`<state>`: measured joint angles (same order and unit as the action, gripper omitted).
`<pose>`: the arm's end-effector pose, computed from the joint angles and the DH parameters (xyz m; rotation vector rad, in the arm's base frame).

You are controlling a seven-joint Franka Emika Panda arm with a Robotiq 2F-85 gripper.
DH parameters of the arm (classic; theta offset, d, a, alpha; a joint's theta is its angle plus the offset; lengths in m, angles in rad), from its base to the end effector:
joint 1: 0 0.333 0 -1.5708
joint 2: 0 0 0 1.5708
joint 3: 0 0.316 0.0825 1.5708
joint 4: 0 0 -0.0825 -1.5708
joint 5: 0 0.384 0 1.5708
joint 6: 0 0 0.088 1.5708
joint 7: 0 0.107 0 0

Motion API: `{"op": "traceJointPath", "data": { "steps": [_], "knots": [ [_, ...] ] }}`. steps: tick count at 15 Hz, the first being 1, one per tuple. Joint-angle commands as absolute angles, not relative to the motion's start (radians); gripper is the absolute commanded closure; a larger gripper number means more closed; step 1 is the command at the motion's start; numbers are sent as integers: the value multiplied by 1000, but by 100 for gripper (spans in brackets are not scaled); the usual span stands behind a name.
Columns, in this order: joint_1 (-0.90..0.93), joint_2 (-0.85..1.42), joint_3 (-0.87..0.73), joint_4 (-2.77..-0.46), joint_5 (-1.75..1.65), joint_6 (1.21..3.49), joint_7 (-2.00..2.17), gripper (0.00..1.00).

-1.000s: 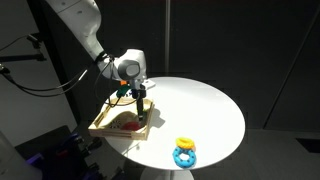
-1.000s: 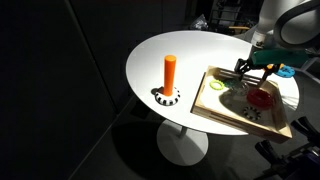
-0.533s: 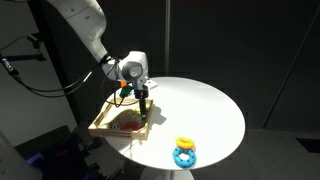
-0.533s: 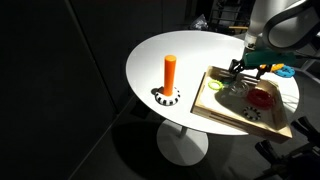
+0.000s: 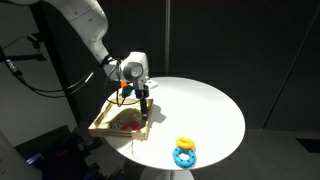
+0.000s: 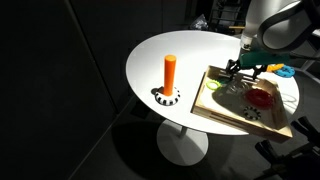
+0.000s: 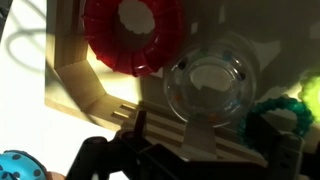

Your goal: Remove the clear ring from the box and place it on the table.

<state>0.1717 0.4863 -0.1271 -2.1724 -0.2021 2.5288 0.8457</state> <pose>0.5453 0.0239 0.1564 2.7969 -0.8915 -0.0678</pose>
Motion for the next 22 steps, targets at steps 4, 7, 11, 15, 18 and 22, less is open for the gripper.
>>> {"op": "traceJointPath", "data": {
  "steps": [4, 7, 11, 15, 18, 22],
  "knots": [
    [203, 509, -148, -2123, -202, 2523, 893, 0],
    [210, 518, -149, -2110, -202, 2521, 904, 0],
    [219, 528, -143, -2107, -196, 2521, 911, 0],
    [235, 536, -140, -2109, -195, 2522, 930, 0],
    [245, 542, -143, -2112, -197, 2521, 944, 0],
    [252, 542, -148, -2116, -203, 2520, 956, 5]
  ]
}}
